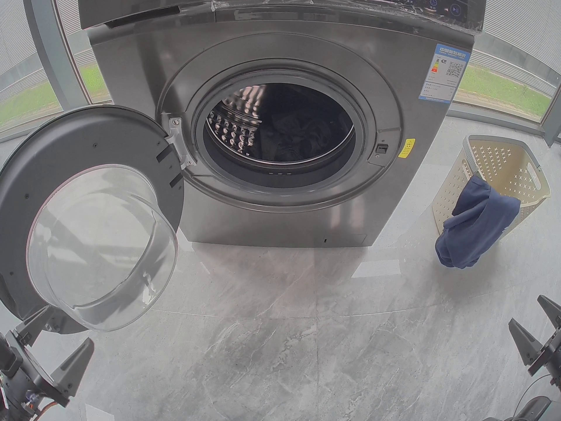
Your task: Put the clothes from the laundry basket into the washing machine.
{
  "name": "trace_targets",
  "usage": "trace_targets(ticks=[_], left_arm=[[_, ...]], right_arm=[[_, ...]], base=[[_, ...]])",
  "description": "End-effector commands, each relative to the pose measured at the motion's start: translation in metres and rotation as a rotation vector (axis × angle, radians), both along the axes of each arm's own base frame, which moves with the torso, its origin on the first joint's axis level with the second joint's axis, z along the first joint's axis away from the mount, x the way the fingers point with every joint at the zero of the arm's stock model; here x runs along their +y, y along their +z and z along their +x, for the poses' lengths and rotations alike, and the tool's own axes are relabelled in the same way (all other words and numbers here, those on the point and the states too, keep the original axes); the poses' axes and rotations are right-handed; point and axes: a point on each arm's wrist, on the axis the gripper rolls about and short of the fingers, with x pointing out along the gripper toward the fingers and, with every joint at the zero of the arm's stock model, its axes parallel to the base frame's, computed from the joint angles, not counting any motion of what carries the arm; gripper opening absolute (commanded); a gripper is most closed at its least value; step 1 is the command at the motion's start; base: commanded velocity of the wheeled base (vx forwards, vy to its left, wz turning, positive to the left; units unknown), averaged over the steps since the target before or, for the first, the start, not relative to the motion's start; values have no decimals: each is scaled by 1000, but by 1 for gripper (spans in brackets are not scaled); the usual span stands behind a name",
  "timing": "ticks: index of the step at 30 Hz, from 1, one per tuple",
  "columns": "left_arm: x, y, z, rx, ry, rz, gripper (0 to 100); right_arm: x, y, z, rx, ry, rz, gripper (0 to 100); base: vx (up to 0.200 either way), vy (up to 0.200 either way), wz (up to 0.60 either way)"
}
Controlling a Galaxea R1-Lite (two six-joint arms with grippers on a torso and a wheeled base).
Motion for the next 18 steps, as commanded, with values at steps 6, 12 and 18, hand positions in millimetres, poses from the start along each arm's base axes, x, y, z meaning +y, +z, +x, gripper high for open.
trace_targets(ticks=[6,12,18], left_arm=[[19,-39,-50,-86,136,-29,100],[19,-41,-49,-71,191,2,100],[17,-52,-50,21,314,89,100]], right_arm=[[-10,-35,-43,-53,-126,11,100],[-11,-45,-47,-4,-165,18,100],[-11,-46,-48,0,-275,1,100]], base=[[0,-133,0],[0,-167,0],[0,0,0]])
